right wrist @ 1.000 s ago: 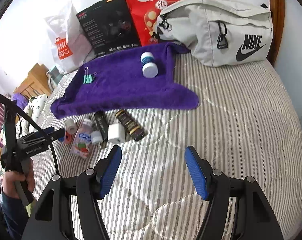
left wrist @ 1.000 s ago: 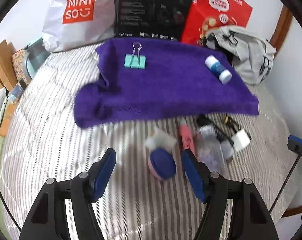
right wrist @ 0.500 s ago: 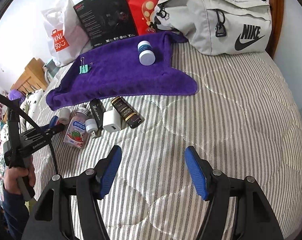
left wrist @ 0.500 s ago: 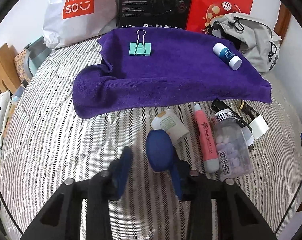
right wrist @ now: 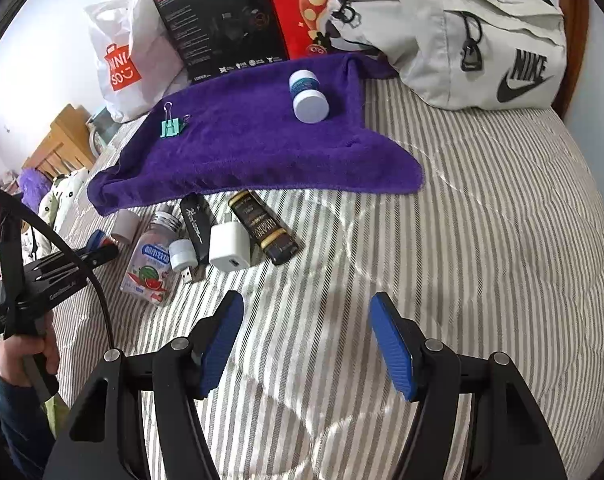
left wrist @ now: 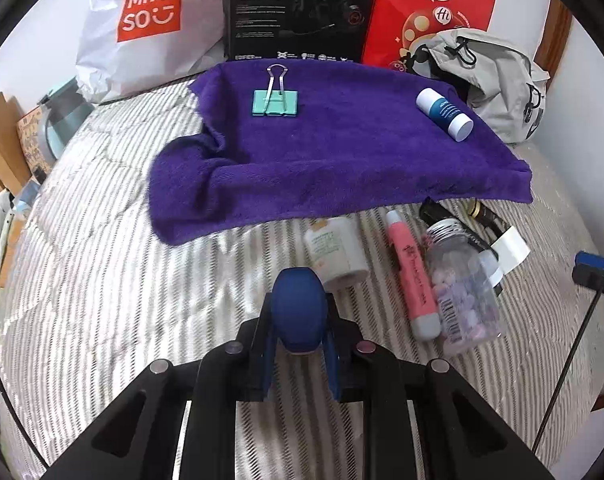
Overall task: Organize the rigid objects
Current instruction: 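Grasp the pink jar with blue lid with the left gripper, then grasp the dark gold Grand Reserve tube with the right gripper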
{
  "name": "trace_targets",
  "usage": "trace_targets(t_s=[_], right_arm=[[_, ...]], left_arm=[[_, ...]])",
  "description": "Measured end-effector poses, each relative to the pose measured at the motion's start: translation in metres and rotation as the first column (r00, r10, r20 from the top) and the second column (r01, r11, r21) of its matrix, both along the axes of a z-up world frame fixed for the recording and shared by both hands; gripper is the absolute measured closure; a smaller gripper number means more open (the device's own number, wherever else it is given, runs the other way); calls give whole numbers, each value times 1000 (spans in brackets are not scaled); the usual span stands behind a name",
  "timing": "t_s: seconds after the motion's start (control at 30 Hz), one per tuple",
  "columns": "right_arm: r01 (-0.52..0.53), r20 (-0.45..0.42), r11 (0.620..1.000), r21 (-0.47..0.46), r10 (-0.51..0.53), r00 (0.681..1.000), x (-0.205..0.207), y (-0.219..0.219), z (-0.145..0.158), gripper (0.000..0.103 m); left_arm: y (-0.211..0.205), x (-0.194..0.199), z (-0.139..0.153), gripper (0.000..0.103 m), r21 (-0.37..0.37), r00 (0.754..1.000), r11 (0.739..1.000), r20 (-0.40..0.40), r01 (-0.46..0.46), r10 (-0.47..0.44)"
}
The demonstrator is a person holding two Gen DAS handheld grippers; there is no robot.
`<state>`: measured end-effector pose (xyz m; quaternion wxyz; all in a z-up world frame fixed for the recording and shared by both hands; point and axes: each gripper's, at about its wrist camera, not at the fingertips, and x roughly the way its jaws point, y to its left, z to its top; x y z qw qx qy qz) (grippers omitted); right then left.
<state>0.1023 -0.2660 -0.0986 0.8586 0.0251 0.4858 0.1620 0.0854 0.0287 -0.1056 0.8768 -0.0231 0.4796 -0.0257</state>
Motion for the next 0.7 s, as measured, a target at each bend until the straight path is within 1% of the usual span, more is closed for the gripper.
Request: trace_targets(t_s=[0.1, 0.17, 0.23, 0.37, 0.47, 0.53, 0.63, 0.7], right_arm=[[-12, 6, 1000, -10, 12, 1000, 11, 7, -2, 38], [-29, 18, 999, -23, 29, 999, 21, 12, -4, 38], [-44, 37, 996, -72, 47, 998, 32, 18, -7, 38], [-99, 25, 986, -137, 103, 994, 44, 29, -18, 38], [-145, 23, 975, -169, 151, 988, 47, 41, -25, 38], [-156, 35, 969, -191, 165, 986, 49, 46, -27, 38], [-167, 39, 968, -188, 177, 983, 55, 50, -30, 39], [-174, 59, 967, -184, 188, 980, 58, 53, -32, 40]], left_arm=[[6, -2, -2, 83, 2, 1000, 1000, -9, -7, 7], [9, -2, -2, 83, -16, 1000, 1000, -7, -11, 11], [9, -2, -2, 83, -20, 1000, 1000, -9, -12, 12], [7, -1, -2, 83, -9, 1000, 1000, -9, -4, 4], [11, -1, -2, 83, -34, 1000, 999, -11, -7, 6], [13, 0, -3, 83, -48, 1000, 999, -11, -7, 6], [12, 0, -3, 83, -52, 1000, 999, -12, -4, 4], [12, 0, -3, 83, -51, 1000, 999, -13, -5, 4]])
